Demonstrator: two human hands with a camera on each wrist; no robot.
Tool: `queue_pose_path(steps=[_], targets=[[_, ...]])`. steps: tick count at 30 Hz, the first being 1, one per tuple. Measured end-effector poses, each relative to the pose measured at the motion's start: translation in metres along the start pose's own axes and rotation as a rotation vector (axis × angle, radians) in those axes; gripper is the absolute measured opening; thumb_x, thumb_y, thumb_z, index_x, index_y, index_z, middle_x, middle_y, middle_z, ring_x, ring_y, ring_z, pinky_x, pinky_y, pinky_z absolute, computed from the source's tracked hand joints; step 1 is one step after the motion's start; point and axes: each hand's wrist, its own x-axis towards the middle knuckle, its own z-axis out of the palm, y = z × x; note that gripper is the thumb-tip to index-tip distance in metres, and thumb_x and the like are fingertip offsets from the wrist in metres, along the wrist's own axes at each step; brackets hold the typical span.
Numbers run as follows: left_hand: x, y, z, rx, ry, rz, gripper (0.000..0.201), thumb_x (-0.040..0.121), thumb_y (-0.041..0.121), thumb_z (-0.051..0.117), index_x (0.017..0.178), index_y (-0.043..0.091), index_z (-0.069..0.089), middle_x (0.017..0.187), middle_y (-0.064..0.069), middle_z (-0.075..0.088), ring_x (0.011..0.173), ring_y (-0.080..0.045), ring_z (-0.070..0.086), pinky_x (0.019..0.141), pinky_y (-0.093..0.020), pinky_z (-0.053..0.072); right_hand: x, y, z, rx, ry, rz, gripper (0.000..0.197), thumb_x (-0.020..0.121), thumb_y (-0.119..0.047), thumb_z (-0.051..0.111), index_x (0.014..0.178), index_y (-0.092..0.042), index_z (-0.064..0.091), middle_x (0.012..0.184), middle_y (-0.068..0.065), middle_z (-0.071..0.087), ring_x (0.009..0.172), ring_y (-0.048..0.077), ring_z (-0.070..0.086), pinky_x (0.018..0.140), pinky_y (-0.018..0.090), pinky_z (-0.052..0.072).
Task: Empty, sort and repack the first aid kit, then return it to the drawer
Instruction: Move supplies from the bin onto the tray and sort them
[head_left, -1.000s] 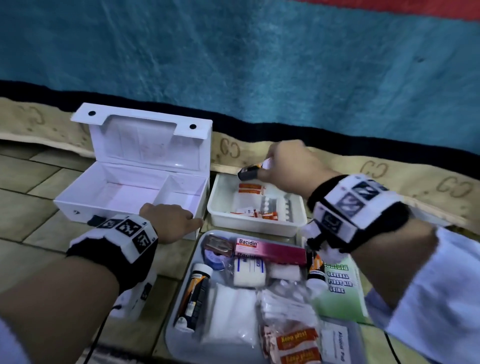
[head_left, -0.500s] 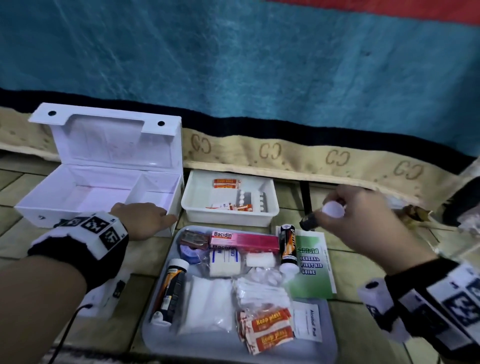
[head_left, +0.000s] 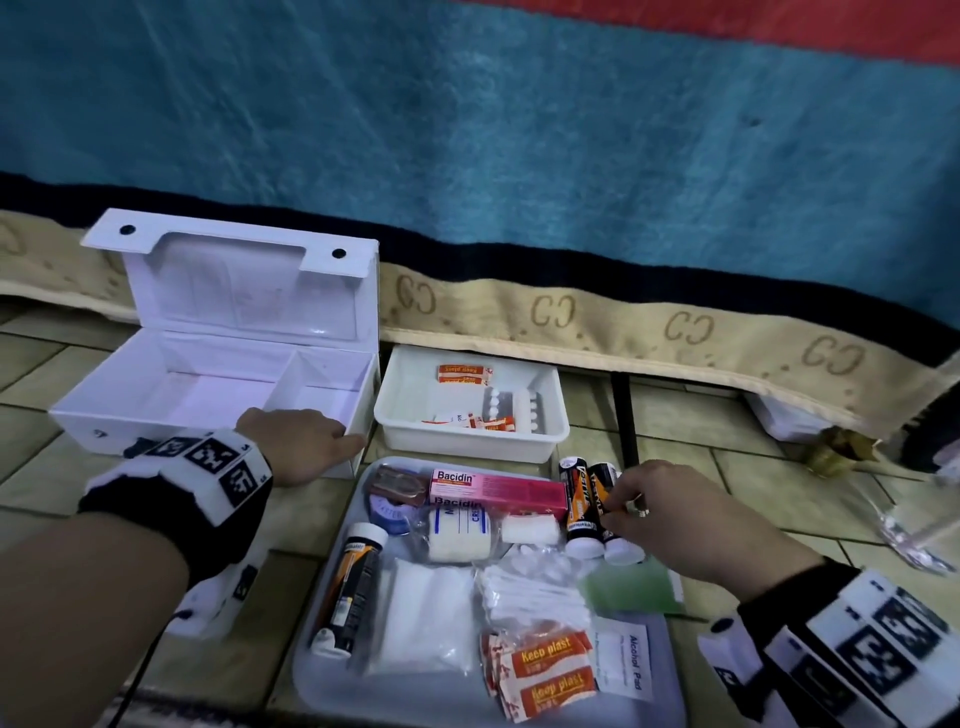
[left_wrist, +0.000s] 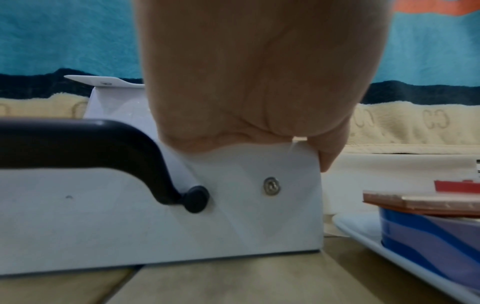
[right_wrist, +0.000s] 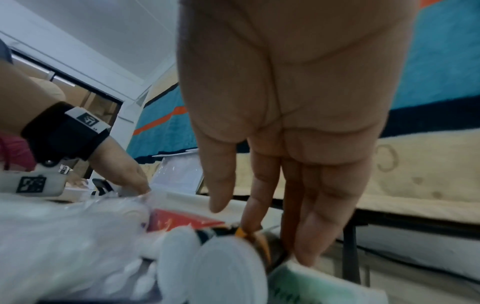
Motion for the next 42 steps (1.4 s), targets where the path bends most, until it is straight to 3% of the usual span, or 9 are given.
queue_pose_path(steps=[8, 14, 18, 21, 26, 28, 30, 34, 42], targets=[[-0.001, 0.0, -0.002, -0.012, -0.011, 0.001, 0.047, 0.097, 0.055, 0.019, 0.066, 0.025, 0.039, 0.091, 0.0, 0.049, 0.092, -0.021, 0.048, 0.091, -0.038, 0.031, 0.055, -0.04, -0.041, -0.034, 0.096, -0.156, 0.024, 0.094, -0.024, 0.047, 0.113, -0.026, 0.061, 0.11, 0.002, 0.066, 0.086, 0.016, 0.056, 0.074, 0.025, 0.043], [-0.004, 0.0, -0.002, -0.01, -0.016, 0.009, 0.046, 0.097, 0.054, 0.018, 0.068, 0.026, 0.041, 0.094, 0.0, 0.051, 0.099, -0.022, 0.052, 0.09, -0.039, 0.03, 0.11, -0.078, -0.028, -0.33, -0.148, -0.189, 0.043, 0.096, -0.004, 0.038, 0.137, -0.018, 0.046, 0.136, 0.009, 0.051, 0.116, 0.024, 0.052, 0.084, 0.028, 0.042], [-0.002, -0.001, 0.0, -0.023, 0.002, 0.01, 0.048, 0.096, 0.055, 0.02, 0.072, 0.024, 0.047, 0.091, 0.0, 0.054, 0.092, -0.022, 0.051, 0.085, -0.037, 0.029, 0.133, -0.08, -0.007, -0.463, -0.233, -0.212, 0.031, 0.092, -0.019, 0.051, 0.12, -0.012, 0.061, 0.12, 0.011, 0.063, 0.1, 0.026, 0.059, 0.093, 0.035, 0.048], [0.0, -0.002, 0.002, -0.015, 0.009, 0.013, 0.049, 0.097, 0.054, 0.02, 0.071, 0.022, 0.047, 0.091, 0.0, 0.056, 0.09, -0.022, 0.052, 0.081, -0.035, 0.027, 0.132, -0.084, -0.01, -0.447, -0.201, -0.194, 0.02, 0.089, -0.018, 0.053, 0.101, -0.01, 0.066, 0.091, 0.006, 0.064, 0.083, 0.023, 0.053, 0.074, 0.03, 0.05], [0.002, -0.002, 0.002, 0.003, 0.022, 0.023, 0.05, 0.096, 0.055, 0.019, 0.08, 0.022, 0.051, 0.094, -0.001, 0.057, 0.097, -0.023, 0.055, 0.082, -0.036, 0.027, 0.111, -0.081, -0.038, -0.22, 0.157, -0.233, 0.013, 0.083, -0.015, 0.058, 0.075, -0.023, 0.062, 0.096, 0.002, 0.066, 0.092, 0.023, 0.062, 0.072, 0.027, 0.049], [0.002, -0.002, 0.003, 0.007, 0.024, 0.022, 0.05, 0.096, 0.056, 0.018, 0.073, 0.023, 0.048, 0.092, 0.0, 0.055, 0.097, -0.023, 0.055, 0.082, -0.036, 0.027, 0.092, -0.078, -0.052, -0.189, 0.172, -0.255, 0.023, 0.078, -0.014, 0.063, 0.064, -0.026, 0.05, 0.083, -0.004, 0.061, 0.082, 0.019, 0.059, 0.061, 0.024, 0.042], [0.002, -0.002, 0.003, 0.01, 0.026, 0.023, 0.05, 0.096, 0.056, 0.018, 0.07, 0.023, 0.045, 0.09, 0.0, 0.055, 0.096, -0.023, 0.055, 0.082, -0.036, 0.027, 0.068, -0.073, -0.063, -0.222, 0.012, -0.291, 0.025, 0.072, -0.018, 0.073, 0.066, -0.027, 0.051, 0.073, -0.011, 0.055, 0.069, 0.011, 0.053, 0.054, 0.023, 0.038], [0.003, -0.002, 0.003, 0.008, 0.026, 0.027, 0.051, 0.096, 0.056, 0.018, 0.066, 0.023, 0.043, 0.09, 0.0, 0.055, 0.096, -0.023, 0.055, 0.083, -0.037, 0.028, 0.026, -0.069, -0.054, -0.381, -0.28, -0.341, 0.018, 0.066, -0.025, 0.077, 0.074, -0.03, 0.062, 0.079, -0.01, 0.065, 0.073, 0.009, 0.06, 0.066, 0.029, 0.053], [0.001, -0.002, 0.002, 0.002, 0.021, 0.026, 0.051, 0.096, 0.056, 0.018, 0.064, 0.023, 0.04, 0.083, 0.001, 0.051, 0.092, -0.023, 0.054, 0.081, -0.037, 0.029, 0.025, -0.068, -0.019, -0.262, -0.294, -0.385, 0.017, 0.07, -0.029, 0.075, 0.084, -0.023, 0.067, 0.072, -0.013, 0.058, 0.072, 0.01, 0.058, 0.059, 0.025, 0.047]])
